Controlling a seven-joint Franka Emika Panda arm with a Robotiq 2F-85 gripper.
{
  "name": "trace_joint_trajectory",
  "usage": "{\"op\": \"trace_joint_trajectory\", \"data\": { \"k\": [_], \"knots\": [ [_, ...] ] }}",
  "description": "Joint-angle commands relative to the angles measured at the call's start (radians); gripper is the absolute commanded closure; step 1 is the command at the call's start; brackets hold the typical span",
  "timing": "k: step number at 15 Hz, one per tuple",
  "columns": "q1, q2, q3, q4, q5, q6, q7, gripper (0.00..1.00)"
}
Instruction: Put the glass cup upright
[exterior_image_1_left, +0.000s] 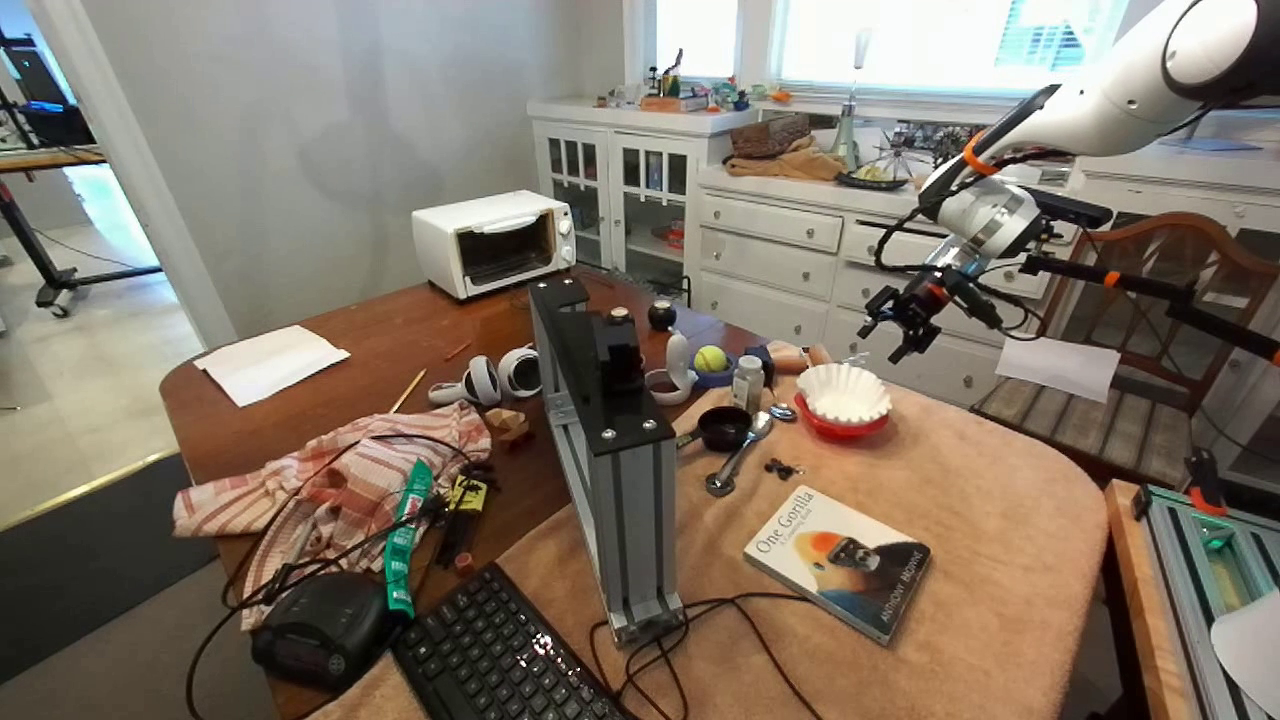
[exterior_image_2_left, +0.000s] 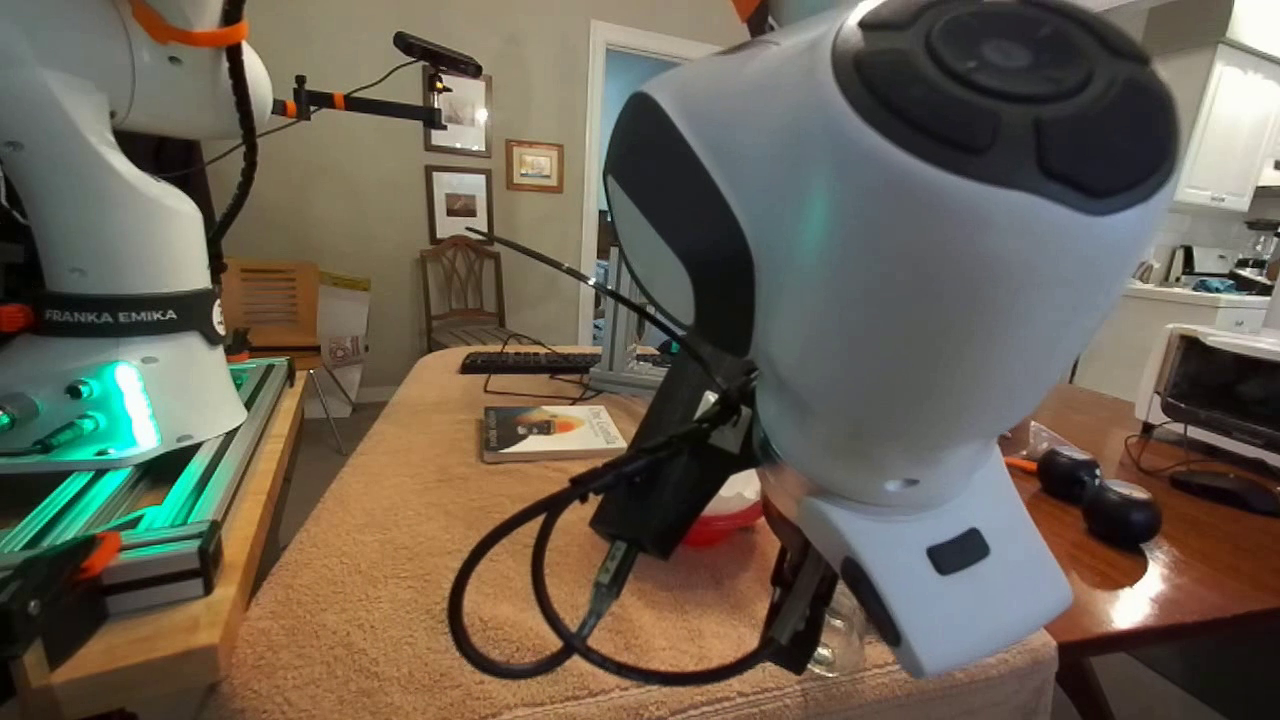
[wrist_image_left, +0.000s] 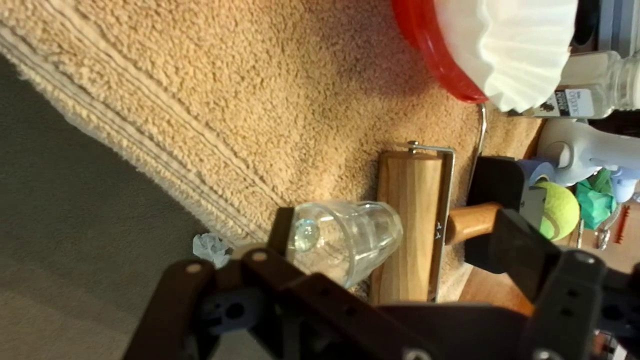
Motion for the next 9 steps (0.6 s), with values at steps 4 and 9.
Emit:
{"op": "trace_joint_trajectory", "data": {
  "k": [4,9],
  "knots": [
    [0.004,0.041,-0.002,0.045,0.022,-0.002,-0.024,0.00],
    [-0.003,0.073,0.005,0.078,0.043,0.003,-0.041,0.00]
  ]
}}
